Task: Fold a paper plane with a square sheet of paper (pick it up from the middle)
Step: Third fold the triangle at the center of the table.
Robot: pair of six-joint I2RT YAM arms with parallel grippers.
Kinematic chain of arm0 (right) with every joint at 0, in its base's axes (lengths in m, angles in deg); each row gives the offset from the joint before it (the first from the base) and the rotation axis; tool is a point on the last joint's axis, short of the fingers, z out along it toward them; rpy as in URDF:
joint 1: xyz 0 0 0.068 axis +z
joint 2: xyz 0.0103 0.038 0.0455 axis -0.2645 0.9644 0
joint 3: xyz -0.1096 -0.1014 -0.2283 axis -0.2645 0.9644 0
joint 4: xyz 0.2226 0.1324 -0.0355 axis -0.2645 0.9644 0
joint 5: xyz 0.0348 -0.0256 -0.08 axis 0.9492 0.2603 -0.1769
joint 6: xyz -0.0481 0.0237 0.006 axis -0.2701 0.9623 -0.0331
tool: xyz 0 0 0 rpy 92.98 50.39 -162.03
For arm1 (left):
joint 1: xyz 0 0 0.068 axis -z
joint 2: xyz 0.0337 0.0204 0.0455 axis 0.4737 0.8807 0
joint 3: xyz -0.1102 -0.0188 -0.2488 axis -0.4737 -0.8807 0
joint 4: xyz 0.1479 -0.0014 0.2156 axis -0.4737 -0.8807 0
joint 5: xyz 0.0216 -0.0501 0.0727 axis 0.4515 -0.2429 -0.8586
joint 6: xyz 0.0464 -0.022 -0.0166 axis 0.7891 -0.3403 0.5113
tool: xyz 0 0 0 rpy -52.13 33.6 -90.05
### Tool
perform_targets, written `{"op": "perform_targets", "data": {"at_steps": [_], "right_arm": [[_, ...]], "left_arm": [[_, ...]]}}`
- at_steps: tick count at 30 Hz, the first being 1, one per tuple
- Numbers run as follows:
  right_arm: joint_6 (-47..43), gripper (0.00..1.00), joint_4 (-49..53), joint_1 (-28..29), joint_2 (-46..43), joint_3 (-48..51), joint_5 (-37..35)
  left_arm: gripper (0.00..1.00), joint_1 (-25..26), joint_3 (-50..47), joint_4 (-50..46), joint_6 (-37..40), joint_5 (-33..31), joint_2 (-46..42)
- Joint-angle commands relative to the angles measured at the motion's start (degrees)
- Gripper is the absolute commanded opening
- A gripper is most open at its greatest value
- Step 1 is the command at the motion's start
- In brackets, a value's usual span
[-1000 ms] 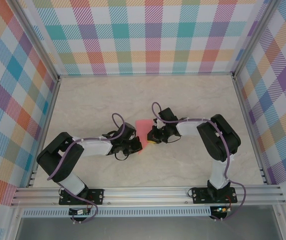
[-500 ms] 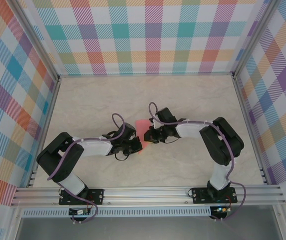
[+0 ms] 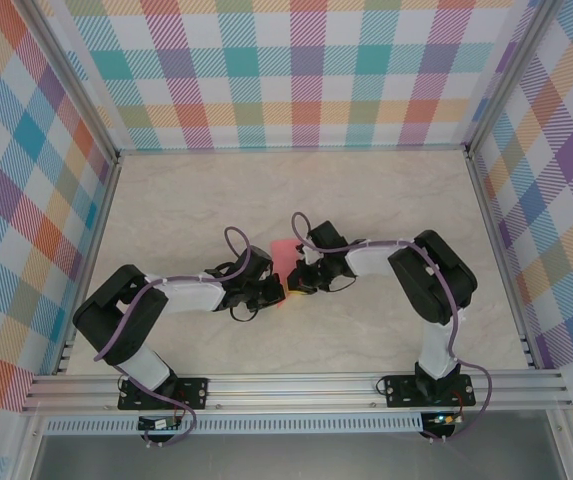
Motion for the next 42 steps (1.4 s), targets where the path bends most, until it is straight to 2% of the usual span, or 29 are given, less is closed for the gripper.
{"op": "perform_targets", "data": {"at_steps": [1,14,19,22,26,30,33,42], "right_arm": [[-2.6,0.06,2.3,-2.8,1.6,-1.8,-2.8],[-6.2,0.06,5.7,-13.3,2.6,-5.7,-6.3],[-7.2,0.06,7.5,-14.1,-1.7,-6.4,-6.5],[-5.9,0.08,6.9,-13.5,-5.5,-4.4,-4.6],[-3.2,0.09,5.3,-9.4,-7.4,-1.7,-2.9],[-1.4,0.07,3.8,-4.5,-6.1,-0.4,-2.5],[-1.2,0.02,3.0,-2.0,-4.5,-0.3,-2.0],[-3.2,0.00,3.9,0.6,-0.1,-3.0,-1.6]], "left_arm": [[0.00,0.9,-2.4,-11.2,0.1,-1.7,0.5],[0.00,0.9,-3.6,-13.0,0.4,-1.7,-0.1],[0.00,0.9,-3.0,-13.2,0.9,-1.7,-0.3],[0.00,0.9,-1.8,-13.1,1.6,-1.4,-0.5],[0.00,0.9,-0.2,-13.4,2.0,-1.3,0.2],[0.00,0.9,-0.2,-13.3,1.9,-1.3,1.0],[0.00,0.9,-0.4,-13.5,1.9,-1.5,1.0],[0.00,0.9,-0.2,-14.2,1.8,-1.7,1.2]]}}
